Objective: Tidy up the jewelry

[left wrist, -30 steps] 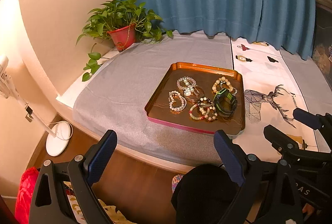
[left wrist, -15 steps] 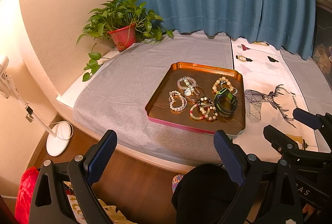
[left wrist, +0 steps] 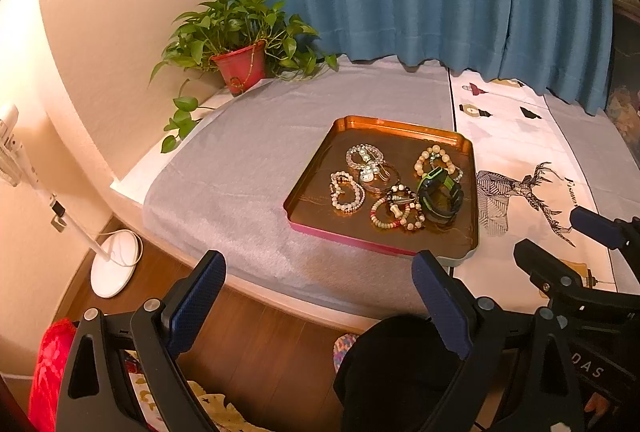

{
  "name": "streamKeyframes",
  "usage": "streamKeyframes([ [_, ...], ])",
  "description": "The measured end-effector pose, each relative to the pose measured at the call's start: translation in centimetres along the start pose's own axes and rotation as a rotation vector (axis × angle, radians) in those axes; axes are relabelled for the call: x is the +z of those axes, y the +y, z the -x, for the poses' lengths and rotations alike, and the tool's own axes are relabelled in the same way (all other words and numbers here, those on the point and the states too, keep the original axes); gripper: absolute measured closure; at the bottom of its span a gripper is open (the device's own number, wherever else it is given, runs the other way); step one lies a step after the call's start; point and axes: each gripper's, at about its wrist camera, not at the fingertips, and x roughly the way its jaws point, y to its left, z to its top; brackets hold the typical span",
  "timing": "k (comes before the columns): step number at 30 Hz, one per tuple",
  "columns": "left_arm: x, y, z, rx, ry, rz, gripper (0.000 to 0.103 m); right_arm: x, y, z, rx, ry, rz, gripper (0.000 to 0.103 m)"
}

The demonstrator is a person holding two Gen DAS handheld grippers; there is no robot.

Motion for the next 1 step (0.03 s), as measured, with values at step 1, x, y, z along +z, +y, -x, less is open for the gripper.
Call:
streamKeyframes([
  [1,-0.04,0.13,0.00,0.003,-0.001,-0.001,0.010,-0.02,0.00,-0.01,0.000,0.000,0.001,0.028],
])
